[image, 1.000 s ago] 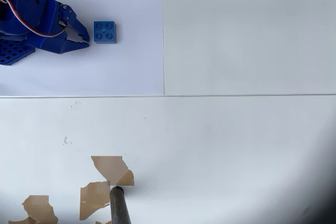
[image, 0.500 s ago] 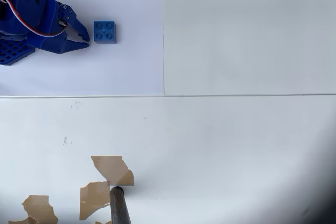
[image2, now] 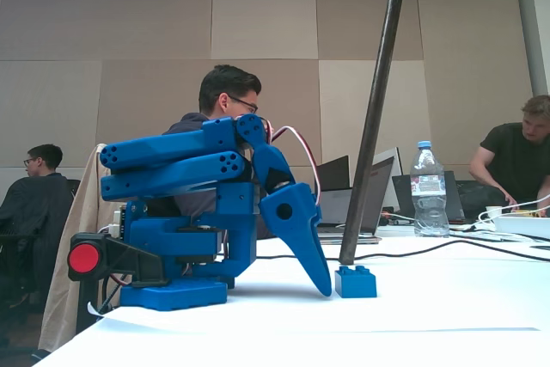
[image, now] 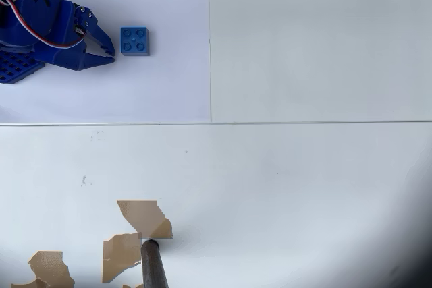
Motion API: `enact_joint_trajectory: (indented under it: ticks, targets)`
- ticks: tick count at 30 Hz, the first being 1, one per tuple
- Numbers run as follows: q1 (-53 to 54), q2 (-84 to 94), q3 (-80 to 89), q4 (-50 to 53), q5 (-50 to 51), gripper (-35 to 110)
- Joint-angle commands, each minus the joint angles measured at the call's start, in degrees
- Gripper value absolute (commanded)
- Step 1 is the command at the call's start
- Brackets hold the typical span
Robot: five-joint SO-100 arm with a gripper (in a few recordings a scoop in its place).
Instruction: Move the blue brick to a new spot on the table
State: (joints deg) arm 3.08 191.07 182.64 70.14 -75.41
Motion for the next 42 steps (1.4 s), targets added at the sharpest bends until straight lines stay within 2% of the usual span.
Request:
enact_joint_trajectory:
  ticks: [1,6,13,21,31,42]
  targets:
    - [0.1,0.1,-0.2,0.6,-0.4,0]
    - [-3.4,-7.9,-10.5,4.1,-0.3,0]
    - [-11.8,-27.2,-32.2,9.3,5.5,5]
    - [-7.9,-40.2,-44.4,12.0,-6.1,25]
    - [-0.1,-56.4,-47.0,1.5,-16.8,33]
    - [-0.4,-64.6,-42.7,-7.2,-16.7,33]
